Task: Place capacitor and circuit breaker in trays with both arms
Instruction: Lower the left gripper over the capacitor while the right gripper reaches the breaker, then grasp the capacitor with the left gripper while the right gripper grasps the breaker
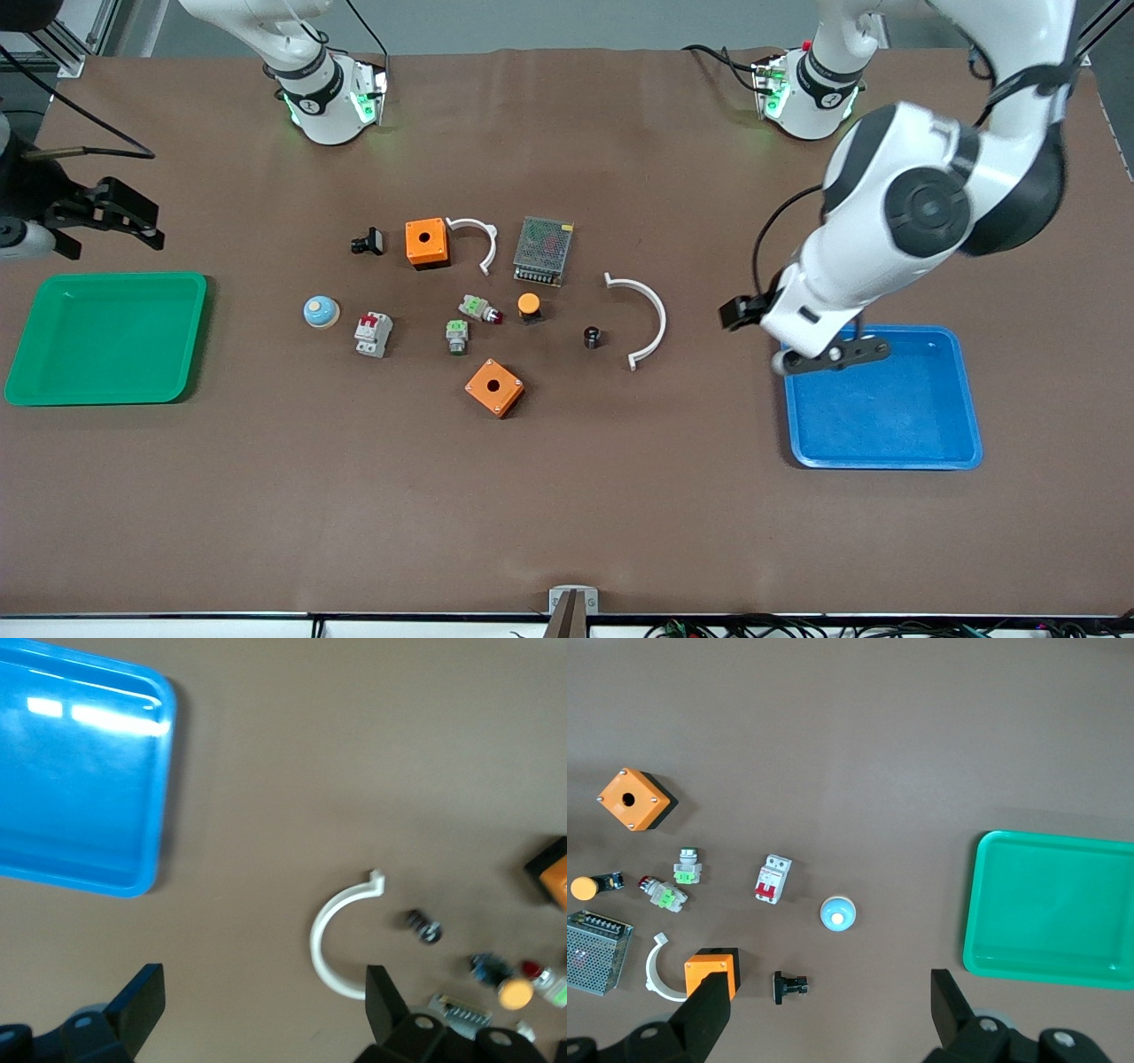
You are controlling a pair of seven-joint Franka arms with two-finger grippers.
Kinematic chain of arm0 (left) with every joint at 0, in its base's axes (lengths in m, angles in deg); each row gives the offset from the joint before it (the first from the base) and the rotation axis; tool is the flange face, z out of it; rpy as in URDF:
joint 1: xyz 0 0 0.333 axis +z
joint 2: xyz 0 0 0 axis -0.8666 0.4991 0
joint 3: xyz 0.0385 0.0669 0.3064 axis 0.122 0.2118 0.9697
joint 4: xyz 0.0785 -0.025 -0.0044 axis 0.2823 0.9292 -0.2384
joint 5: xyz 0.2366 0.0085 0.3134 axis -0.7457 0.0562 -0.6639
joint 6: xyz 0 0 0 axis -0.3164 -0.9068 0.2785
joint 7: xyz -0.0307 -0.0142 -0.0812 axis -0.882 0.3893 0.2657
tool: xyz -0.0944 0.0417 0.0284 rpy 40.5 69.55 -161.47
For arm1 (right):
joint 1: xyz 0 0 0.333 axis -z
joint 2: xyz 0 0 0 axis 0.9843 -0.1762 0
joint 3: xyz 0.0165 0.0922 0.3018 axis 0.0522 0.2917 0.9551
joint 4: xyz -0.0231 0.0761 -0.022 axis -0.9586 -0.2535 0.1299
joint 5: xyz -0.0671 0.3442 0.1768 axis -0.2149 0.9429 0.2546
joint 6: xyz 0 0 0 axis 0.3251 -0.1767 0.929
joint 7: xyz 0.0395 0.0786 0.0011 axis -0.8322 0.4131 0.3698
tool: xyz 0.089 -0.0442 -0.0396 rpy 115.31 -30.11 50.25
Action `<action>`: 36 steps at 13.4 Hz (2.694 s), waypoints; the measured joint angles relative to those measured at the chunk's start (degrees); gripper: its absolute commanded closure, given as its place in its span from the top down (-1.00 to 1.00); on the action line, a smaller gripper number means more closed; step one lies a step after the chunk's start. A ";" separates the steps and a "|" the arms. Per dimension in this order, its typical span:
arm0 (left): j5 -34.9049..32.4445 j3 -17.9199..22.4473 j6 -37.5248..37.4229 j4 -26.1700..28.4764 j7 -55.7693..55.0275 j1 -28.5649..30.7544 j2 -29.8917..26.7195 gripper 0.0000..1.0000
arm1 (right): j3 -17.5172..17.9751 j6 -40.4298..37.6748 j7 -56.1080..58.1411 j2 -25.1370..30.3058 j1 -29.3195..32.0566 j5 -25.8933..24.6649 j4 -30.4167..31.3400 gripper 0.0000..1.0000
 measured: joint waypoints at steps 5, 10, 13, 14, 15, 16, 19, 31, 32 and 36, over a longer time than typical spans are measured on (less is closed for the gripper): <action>0.00 0.24 10.69 -3.15 -14.35 -7.83 11.50 1.00 | 0.14 0.47 -0.05 -1.40 -3.95 0.00 0.15 0.97; -1.51 1.30 15.64 -5.15 -31.60 -14.54 19.37 0.83 | 0.30 9.43 -13.47 -10.27 -11.14 0.01 5.95 1.00; -1.91 2.46 15.94 -5.24 -37.70 -17.50 21.66 0.63 | 0.32 23.58 -18.51 -12.33 -13.73 0.01 16.91 0.99; -1.92 2.55 16.15 -5.25 -38.76 -18.04 22.17 0.62 | 0.30 28.14 -18.80 -12.48 -13.88 0.01 20.79 0.99; -1.94 2.57 17.13 -5.25 -39.74 -18.49 22.70 0.61 | 0.18 31.86 -18.89 -12.52 -13.88 0.01 24.14 0.99; -1.94 2.57 18.66 -5.19 -40.79 -18.93 23.31 0.55 | -0.03 34.57 -18.92 -12.58 -13.84 0.01 26.87 0.99; -2.06 2.58 21.25 -5.01 -42.11 -19.58 25.04 0.43 | -0.56 37.09 -19.09 -12.93 -13.33 0.01 30.85 0.99; -2.08 2.79 21.45 -3.15 -42.19 -19.79 26.03 0.17 | -0.34 43.95 -21.04 -20.82 -11.01 3.44 31.31 0.98; -2.08 2.79 21.50 -3.12 -42.23 -19.85 26.11 0.15 | -0.29 43.95 -21.69 -20.93 -11.31 3.44 31.31 0.96; -2.08 2.78 21.77 -3.13 -42.30 -20.09 26.13 -0.34 | -0.28 43.93 -22.26 -21.34 -11.70 3.46 31.77 0.73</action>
